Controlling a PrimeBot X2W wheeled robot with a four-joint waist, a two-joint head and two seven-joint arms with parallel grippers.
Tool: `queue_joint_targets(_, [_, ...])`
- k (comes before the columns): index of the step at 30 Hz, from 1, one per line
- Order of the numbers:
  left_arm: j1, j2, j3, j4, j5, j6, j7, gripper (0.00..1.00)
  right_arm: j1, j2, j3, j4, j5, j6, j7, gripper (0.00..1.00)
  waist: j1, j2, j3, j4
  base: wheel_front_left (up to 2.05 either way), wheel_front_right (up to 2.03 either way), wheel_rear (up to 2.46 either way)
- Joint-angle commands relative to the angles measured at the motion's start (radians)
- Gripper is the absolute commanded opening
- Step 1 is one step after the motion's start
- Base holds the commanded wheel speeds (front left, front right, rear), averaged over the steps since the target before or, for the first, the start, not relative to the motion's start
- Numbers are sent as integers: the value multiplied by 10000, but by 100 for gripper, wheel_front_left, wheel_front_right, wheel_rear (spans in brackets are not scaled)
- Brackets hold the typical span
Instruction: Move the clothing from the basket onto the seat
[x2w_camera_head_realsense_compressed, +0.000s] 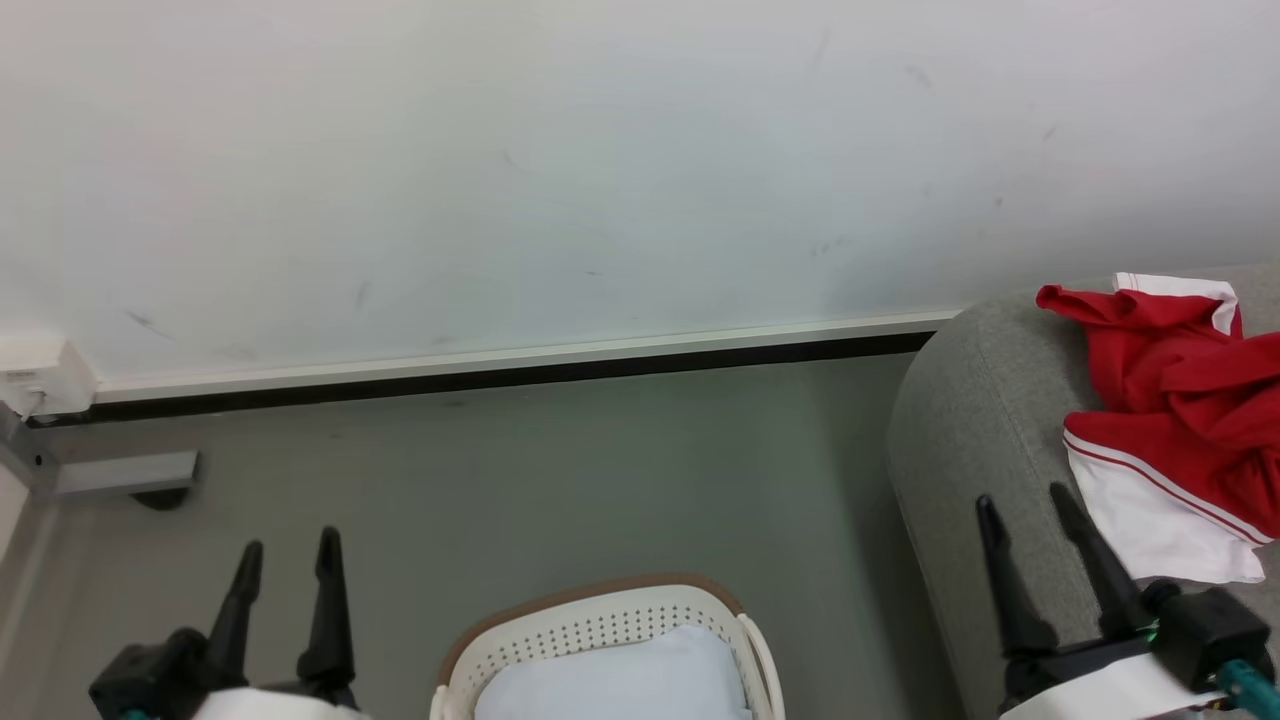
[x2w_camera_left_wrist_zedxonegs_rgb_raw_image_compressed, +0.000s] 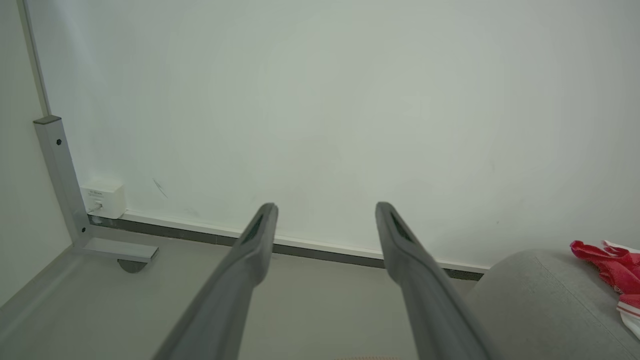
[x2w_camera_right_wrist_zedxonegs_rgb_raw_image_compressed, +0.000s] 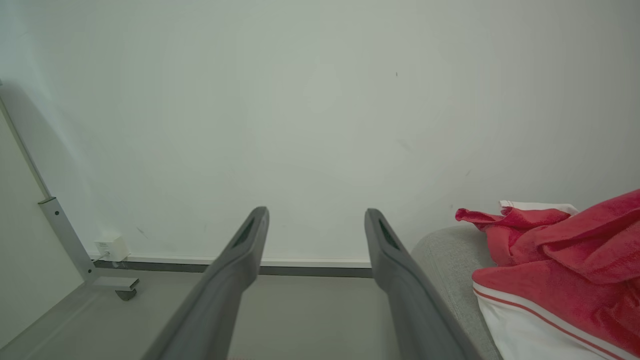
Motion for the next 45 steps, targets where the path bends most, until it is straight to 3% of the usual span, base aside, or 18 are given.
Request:
queue_joint_targets(1, [302, -150, 296, 193, 390, -287, -6, 100, 128, 43, 273, 324, -28, -25, -305, 100, 1, 0, 11, -60, 0, 0, 0])
queue_joint_targets(6, [468, -642, 754, 474, 1072, -887, -6, 100, 261, 218, 510, 894, 31, -25, -651, 100, 1, 0, 24, -58, 0, 0, 0])
queue_joint_targets(17, [47, -1216, 1311, 824, 1937, -1599, -7, 100, -104, 459, 421, 1170, -186, -25, -720, 100, 1, 0, 176, -18, 0, 0, 0])
queue_joint_targets(41, [-113, -1570, 1724, 1177, 2283, -2032, -7, 100, -240, 496, 432, 1350, -230, -25, -723, 100, 1, 0, 206, 2, 0, 0, 0])
queue_joint_targets(42, [-136, -1586, 1717, 1153, 2271, -2010, 0, 0, -198, 541, 448, 1352, -194, -2, -694, 0, 1, 0, 205, 2, 0, 0, 0])
queue_joint_targets(45, [-78, -1652, 1737, 1401, 2196, -2006, 46, 0, -43, 567, 482, 1505, -111, 0, -664, 0, 1, 0, 199, 4, 0, 0, 0])
